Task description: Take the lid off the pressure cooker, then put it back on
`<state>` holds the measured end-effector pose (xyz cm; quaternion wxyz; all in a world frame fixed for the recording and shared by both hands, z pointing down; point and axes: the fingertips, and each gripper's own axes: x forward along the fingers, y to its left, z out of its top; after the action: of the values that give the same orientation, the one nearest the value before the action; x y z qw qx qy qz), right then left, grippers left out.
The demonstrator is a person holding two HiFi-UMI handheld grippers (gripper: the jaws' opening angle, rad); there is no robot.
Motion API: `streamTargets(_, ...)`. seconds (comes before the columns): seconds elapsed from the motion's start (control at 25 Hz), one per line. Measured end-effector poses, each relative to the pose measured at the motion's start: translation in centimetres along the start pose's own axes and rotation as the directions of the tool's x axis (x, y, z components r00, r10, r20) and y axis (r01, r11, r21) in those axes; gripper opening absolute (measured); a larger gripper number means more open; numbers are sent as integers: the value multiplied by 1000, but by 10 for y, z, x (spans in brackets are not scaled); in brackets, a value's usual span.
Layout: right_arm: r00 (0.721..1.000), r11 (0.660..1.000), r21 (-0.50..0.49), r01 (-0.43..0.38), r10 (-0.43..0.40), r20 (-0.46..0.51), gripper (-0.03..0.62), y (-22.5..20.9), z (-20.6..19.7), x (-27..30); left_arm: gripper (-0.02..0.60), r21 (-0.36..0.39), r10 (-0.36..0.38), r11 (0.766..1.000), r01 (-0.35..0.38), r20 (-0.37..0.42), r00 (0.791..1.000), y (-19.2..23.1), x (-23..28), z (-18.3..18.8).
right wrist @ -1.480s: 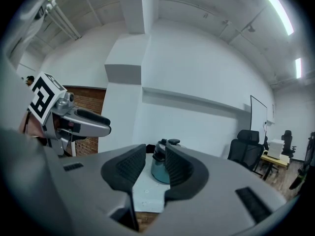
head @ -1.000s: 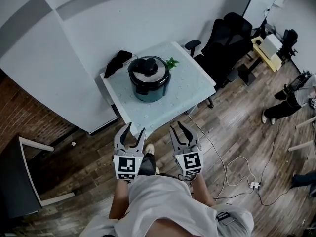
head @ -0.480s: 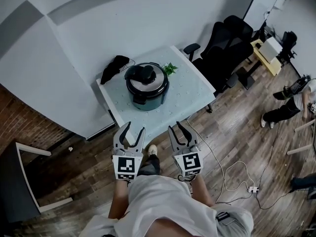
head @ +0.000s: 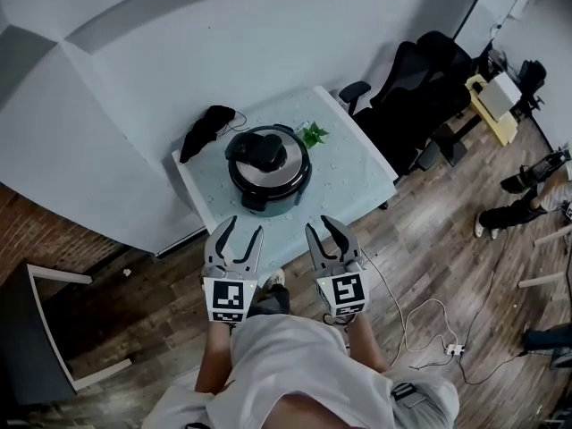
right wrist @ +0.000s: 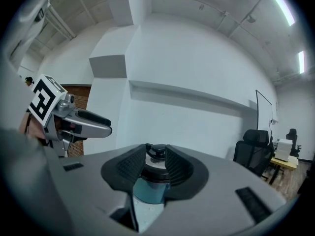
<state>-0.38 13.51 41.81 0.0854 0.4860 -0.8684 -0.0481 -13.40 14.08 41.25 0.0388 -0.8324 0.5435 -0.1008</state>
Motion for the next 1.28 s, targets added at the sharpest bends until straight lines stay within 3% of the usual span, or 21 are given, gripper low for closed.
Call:
streamTargets(0.64,999,1000,-12,-2,1,-44,124,-48,-1,86,204,-14,-31,999,30,-22,999,42,94,1)
streamTargets(1.28,993,999,-21,43,-45,-113,124,-77,-14,126,212,-43,-122,992,118,-108,987,52,165,-17)
